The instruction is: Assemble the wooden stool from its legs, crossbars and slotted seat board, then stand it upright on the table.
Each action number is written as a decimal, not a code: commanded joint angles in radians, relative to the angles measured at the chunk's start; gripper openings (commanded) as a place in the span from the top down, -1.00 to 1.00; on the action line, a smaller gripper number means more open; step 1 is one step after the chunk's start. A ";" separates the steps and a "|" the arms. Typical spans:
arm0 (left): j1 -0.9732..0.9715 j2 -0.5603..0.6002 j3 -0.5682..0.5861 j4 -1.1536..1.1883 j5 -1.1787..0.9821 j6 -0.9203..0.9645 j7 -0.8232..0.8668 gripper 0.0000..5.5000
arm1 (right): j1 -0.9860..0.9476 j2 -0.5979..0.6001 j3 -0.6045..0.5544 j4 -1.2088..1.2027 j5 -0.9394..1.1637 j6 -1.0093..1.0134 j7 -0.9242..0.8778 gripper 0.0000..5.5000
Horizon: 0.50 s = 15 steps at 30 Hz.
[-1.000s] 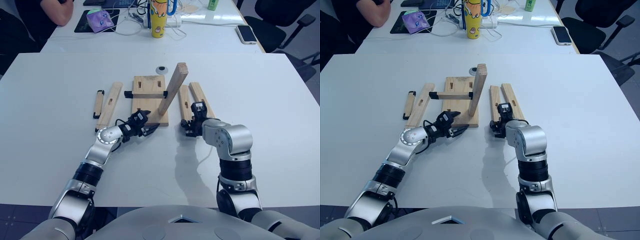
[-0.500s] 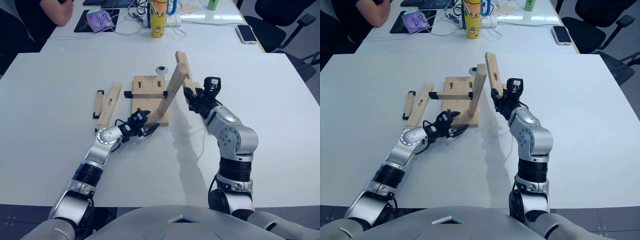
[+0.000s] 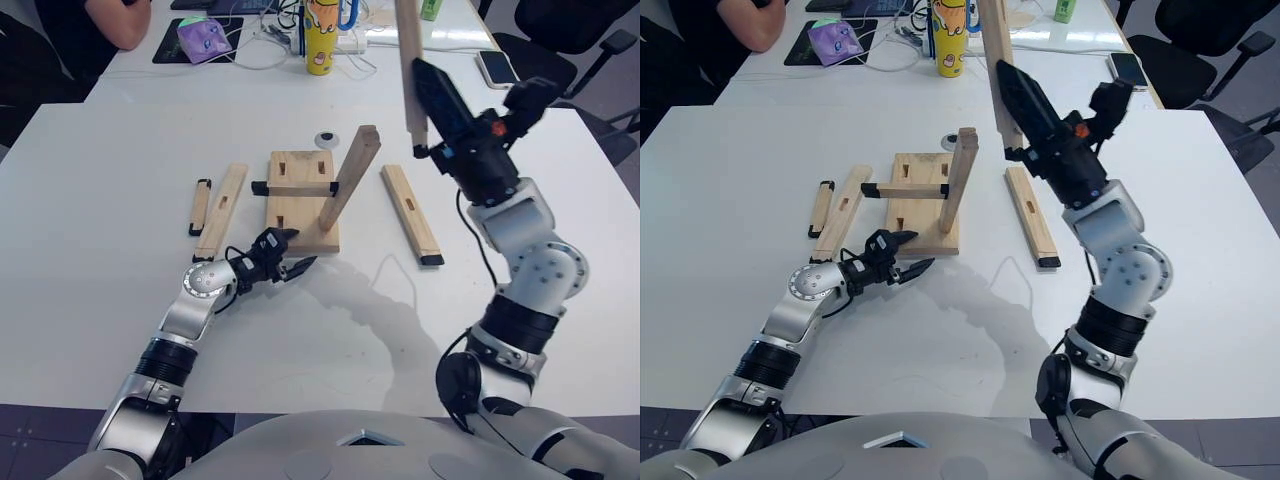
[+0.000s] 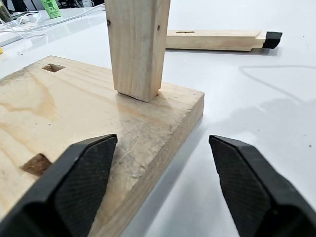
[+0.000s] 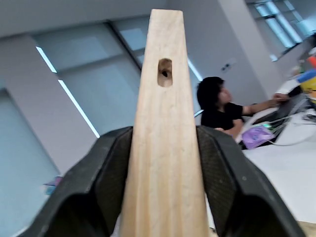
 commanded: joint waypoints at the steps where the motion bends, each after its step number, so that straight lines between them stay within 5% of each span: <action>1: 0.089 0.029 -0.012 -0.006 -0.038 0.096 -0.076 -0.25 | 0.061 -0.101 0.006 -0.052 0.304 0.107 0.061 0.26; 8: 0.155 0.045 0.166 -0.290 -0.468 0.448 -0.170 -0.64 | 0.308 -0.263 0.259 -0.121 0.093 0.135 0.303 0.26; 15: 0.133 0.084 0.411 -0.482 -0.957 0.763 -0.133 -0.92 | 0.372 -0.312 0.322 -0.049 0.008 0.083 0.466 0.26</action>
